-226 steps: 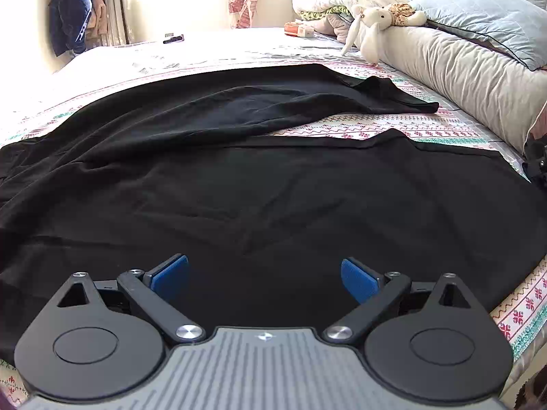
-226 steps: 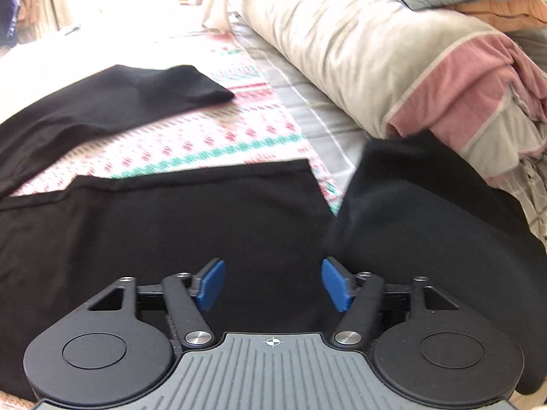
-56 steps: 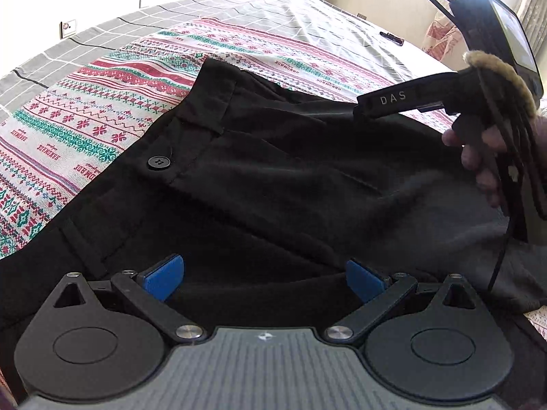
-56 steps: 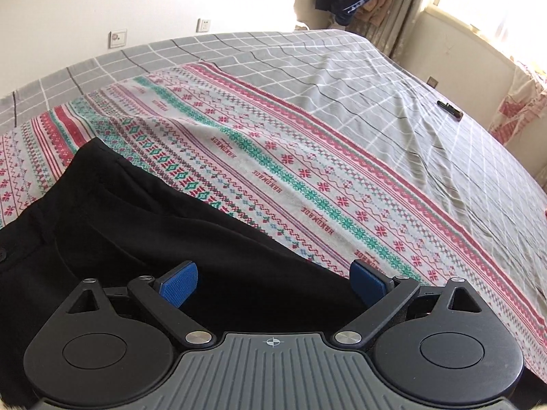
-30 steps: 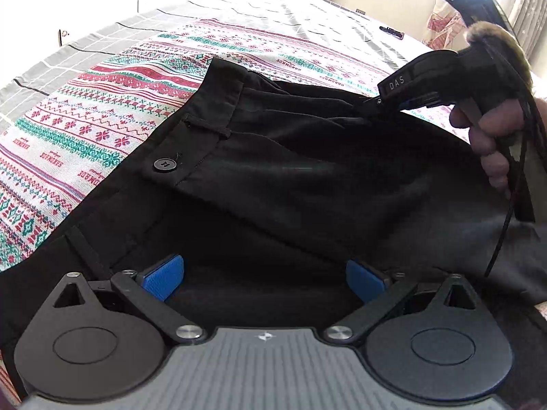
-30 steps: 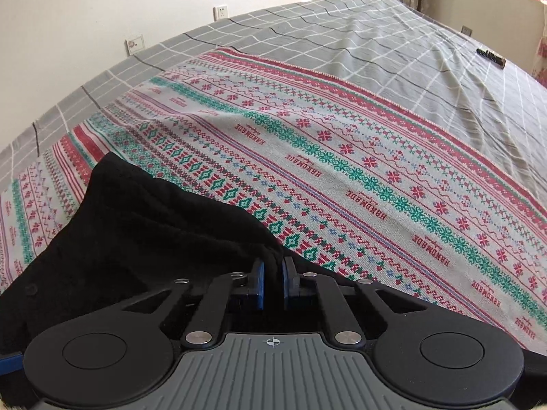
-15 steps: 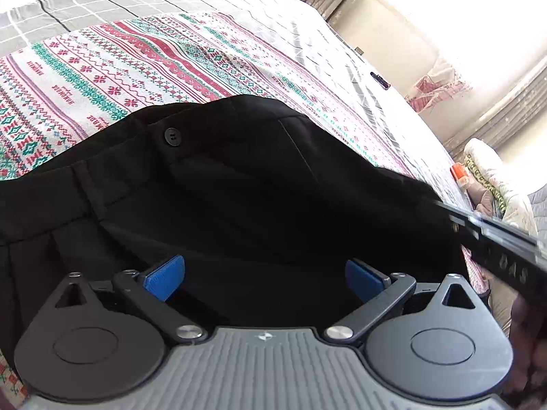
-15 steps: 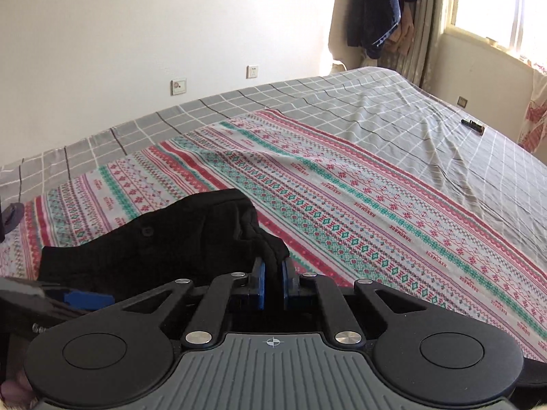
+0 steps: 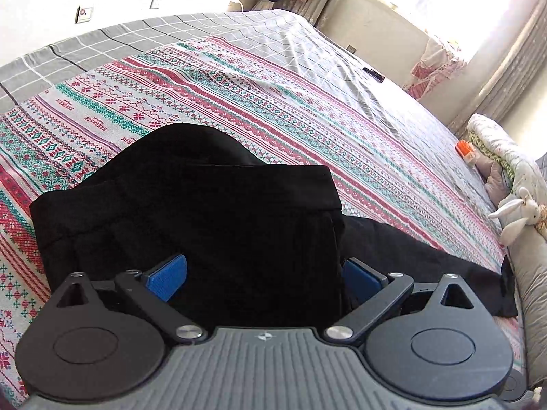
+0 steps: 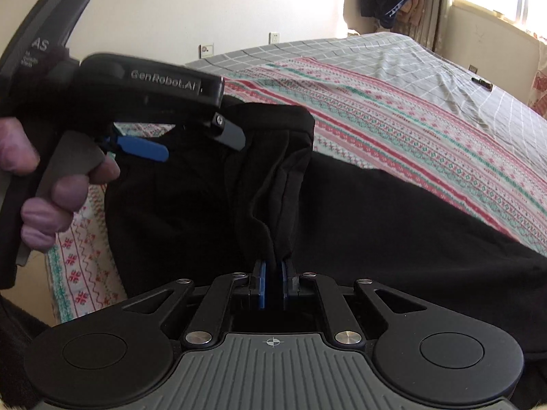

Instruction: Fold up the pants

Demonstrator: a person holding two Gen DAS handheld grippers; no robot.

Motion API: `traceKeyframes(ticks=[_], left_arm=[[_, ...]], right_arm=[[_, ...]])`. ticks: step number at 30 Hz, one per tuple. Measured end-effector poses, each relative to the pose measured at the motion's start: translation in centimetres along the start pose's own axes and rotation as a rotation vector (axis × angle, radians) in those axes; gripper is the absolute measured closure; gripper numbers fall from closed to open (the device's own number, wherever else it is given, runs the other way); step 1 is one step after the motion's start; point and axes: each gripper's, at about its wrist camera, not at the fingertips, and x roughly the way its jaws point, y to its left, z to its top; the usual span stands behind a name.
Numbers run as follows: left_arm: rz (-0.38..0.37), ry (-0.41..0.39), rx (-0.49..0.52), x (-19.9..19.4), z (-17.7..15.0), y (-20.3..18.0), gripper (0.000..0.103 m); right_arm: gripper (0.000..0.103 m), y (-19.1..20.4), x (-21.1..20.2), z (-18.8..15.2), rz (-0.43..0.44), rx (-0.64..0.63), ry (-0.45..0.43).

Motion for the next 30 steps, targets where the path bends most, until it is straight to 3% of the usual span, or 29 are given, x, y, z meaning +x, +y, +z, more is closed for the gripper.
traceKeyframes(ticks=[6, 10, 14, 17, 20, 23, 25, 27, 28, 29, 30], left_arm=[[0.009, 0.062, 0.089, 1.1, -1.4, -1.2, 0.000], [0.021, 0.086, 0.151, 1.4, -2.2, -2.5, 0.000], [-0.009, 0.139, 0.176, 1.7, -3.4, -4.0, 0.000], [-0.006, 0.179, 0.184, 2.4, -4.5, -5.4, 0.000], [0.033, 0.185, 0.164, 3.2, -5.8, -6.5, 0.003], [0.025, 0.208, 0.118, 4.0, -6.8, -6.9, 0.016], [0.033, 0.164, 0.097, 3.9, -7.2, -7.3, 0.021], [0.023, 0.140, 0.086, 3.7, -7.3, -7.5, 0.043], [0.027, 0.126, 0.077, 3.7, -7.3, -7.5, 0.050], [0.031, 0.112, 0.073, 3.6, -7.2, -7.5, 0.069], [0.031, 0.097, 0.073, 3.4, -7.0, -7.4, 0.078]], right_arm=[[0.081, -0.4, 0.4, -1.6, 0.015, 0.064, 0.064], [0.034, -2.7, -3.5, -1.8, -0.002, 0.119, -0.004], [0.033, -8.4, -6.0, -3.0, -0.103, 0.283, -0.050], [0.033, -13.5, -6.9, -5.2, -0.152, 0.483, -0.078], [0.033, -18.3, -7.2, -7.4, -0.202, 0.718, -0.048], [0.033, -21.5, -7.5, -8.9, -0.199, 0.848, -0.055], [0.033, -22.8, -7.3, -10.1, -0.197, 0.912, -0.049], [0.033, -23.8, -6.8, -10.8, -0.186, 0.965, -0.033], [0.033, -24.2, -6.5, -11.2, -0.168, 0.987, -0.027], [0.033, -24.4, -6.2, -11.5, -0.146, 1.008, -0.028], [0.032, -24.6, -6.3, -11.7, -0.136, 1.020, -0.047]])
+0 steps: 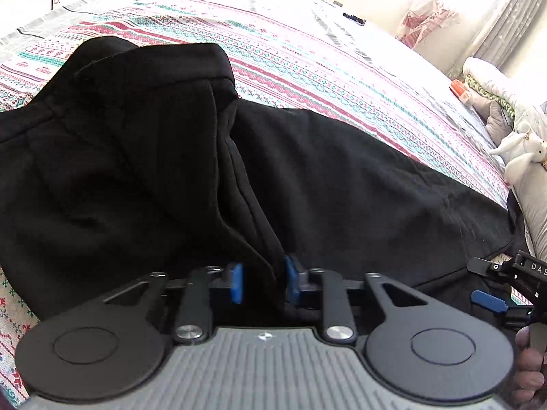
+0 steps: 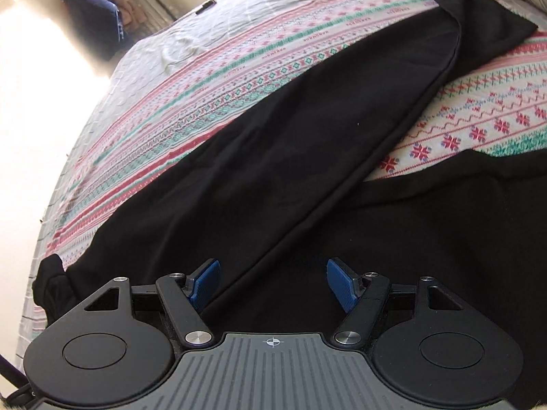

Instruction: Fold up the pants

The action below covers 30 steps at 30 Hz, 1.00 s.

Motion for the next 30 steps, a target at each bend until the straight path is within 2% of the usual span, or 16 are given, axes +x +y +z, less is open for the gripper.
traceKeyframes(ticks=[3, 7, 9, 14, 16, 21, 27, 29, 30], left_arm=[[-0.023, -0.067, -0.017, -1.3, 0.6, 0.3, 0.084], [-0.052, -0.175, -0.026, -3.8, 1.7, 0.9, 0.085], [-0.064, -0.203, -0.041, -4.6, 2.1, 1.4, 0.085], [-0.068, -0.220, -0.071, -5.5, 2.2, 2.4, 0.085], [-0.067, -0.216, -0.063, -5.5, 2.1, 2.6, 0.085], [-0.058, -0.197, -0.041, -5.1, 1.2, 2.7, 0.085], [-0.043, -0.175, -0.025, -4.6, 1.5, 2.3, 0.085], [-0.037, -0.178, -0.020, -4.4, 1.7, 2.2, 0.085], [-0.038, -0.176, -0.017, -4.3, 2.0, 2.1, 0.085]], right_arm=[[0.031, -0.6, 0.0, 0.3, 0.050, 0.024, 0.012], [0.032, -2.1, -0.2, 0.8, 0.102, 0.102, 0.000], [0.034, -3.5, -0.4, 1.1, 0.137, 0.166, -0.018], [0.054, -6.1, -0.9, 2.4, 0.192, 0.284, -0.098], [0.058, -6.9, -0.9, 3.1, 0.198, 0.323, -0.141], [0.061, -9.1, -0.4, 4.2, 0.111, 0.363, -0.219], [0.082, -11.8, 1.5, 6.3, 0.078, 0.392, -0.296], [0.098, -12.5, 1.3, 6.9, 0.047, 0.382, -0.316], [0.099, -12.6, 1.1, 7.1, 0.025, 0.370, -0.321]])
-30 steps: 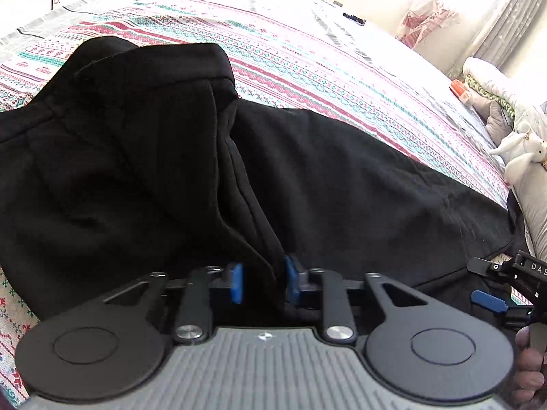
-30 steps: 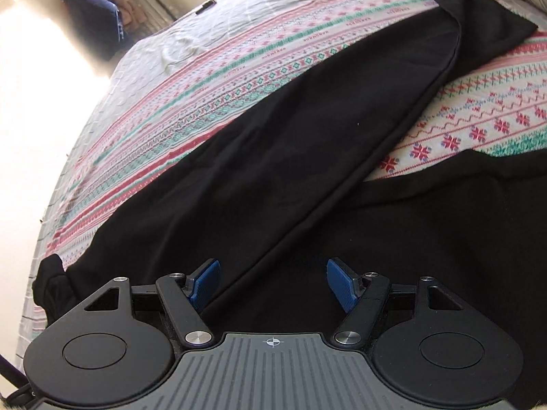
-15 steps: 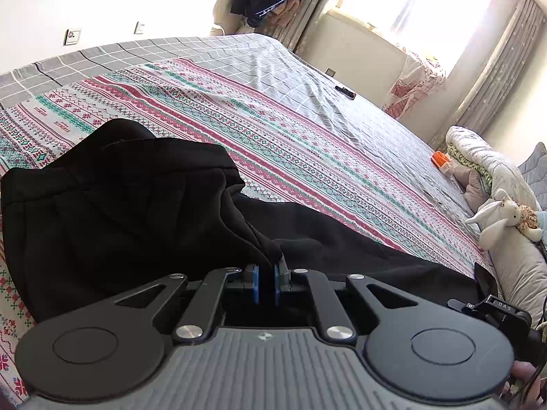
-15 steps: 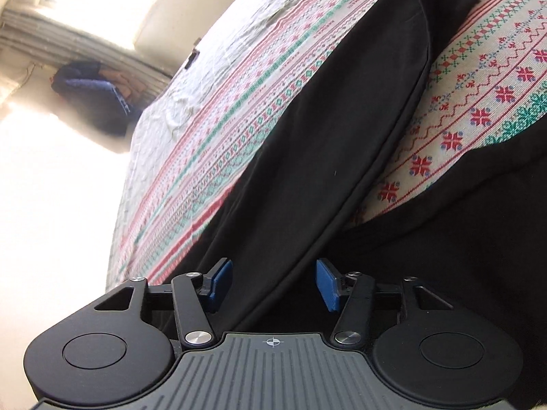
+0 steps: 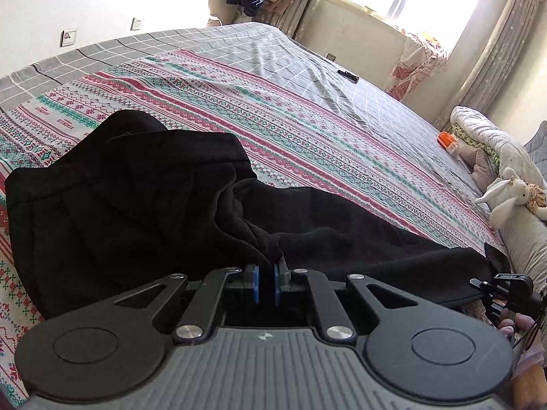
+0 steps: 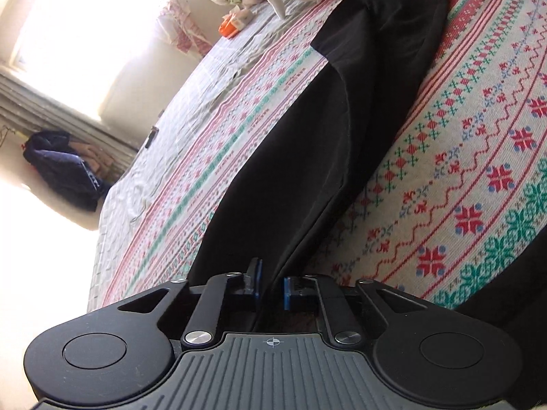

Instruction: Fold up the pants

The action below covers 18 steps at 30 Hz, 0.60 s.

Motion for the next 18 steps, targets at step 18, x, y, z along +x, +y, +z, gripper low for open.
traceKeyframes(ticks=[18], left_arm=[[-0.122, 0.001, -0.058, -3.4, 3.5, 3.5, 0.085]], right_arm=[[0.101, 6.2, -17.2, -3.5, 0.004, -0.253, -0.142]])
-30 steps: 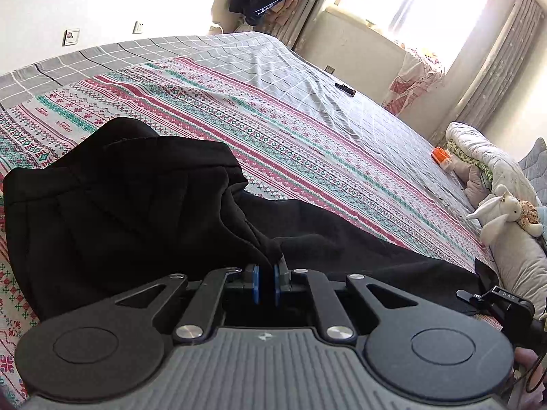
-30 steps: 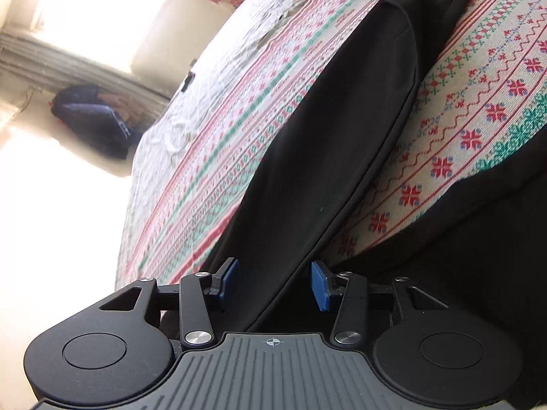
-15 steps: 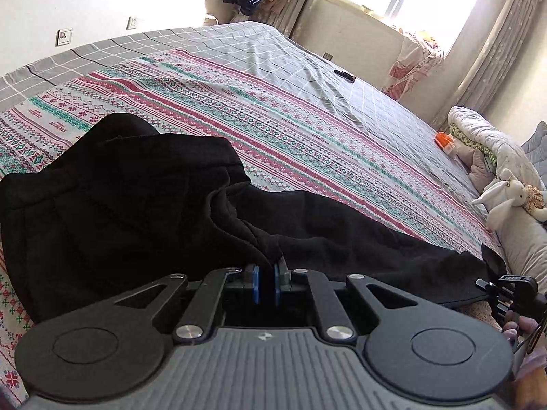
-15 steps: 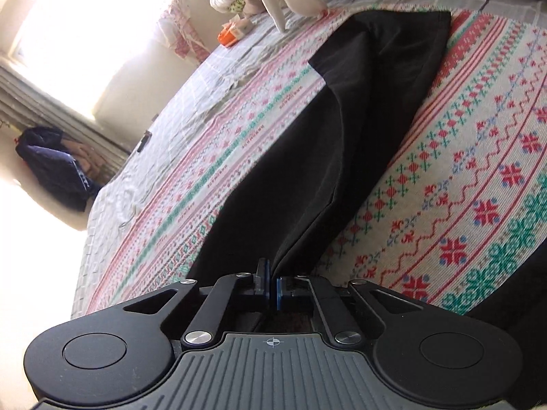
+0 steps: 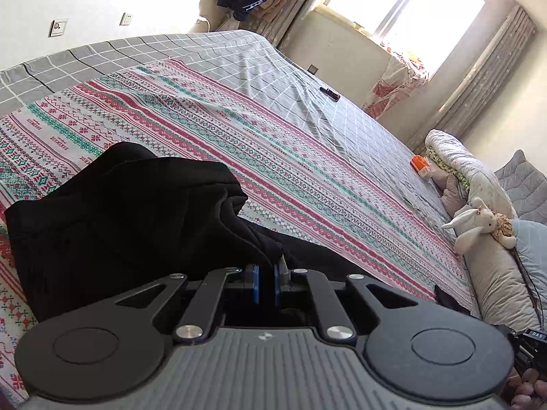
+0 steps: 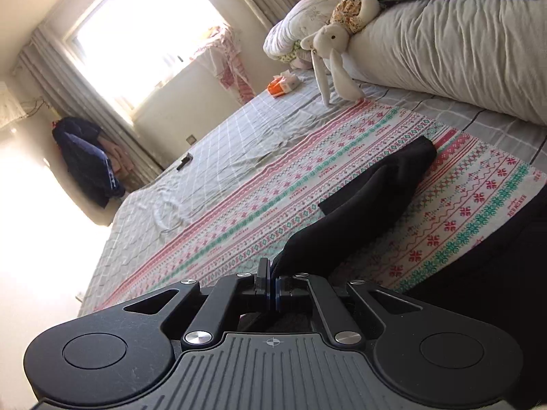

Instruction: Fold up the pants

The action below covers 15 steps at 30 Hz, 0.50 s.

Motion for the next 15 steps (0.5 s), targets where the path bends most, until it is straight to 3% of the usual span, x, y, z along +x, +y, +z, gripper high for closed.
traceKeyframes(ticks=[7, 15], left_arm=[[0.078, 0.090, 0.074, -0.7, -3.1, 3.3, 0.085], [0.160, 0.231, 0.128, 0.5, -6.9, 6.5, 0.083]], right_arm=[[0.101, -0.3, -4.2, -6.4, -0.035, -0.089, 0.137], [0.101, -2.5, -3.1, -12.3, -0.142, -0.164, 0.296]])
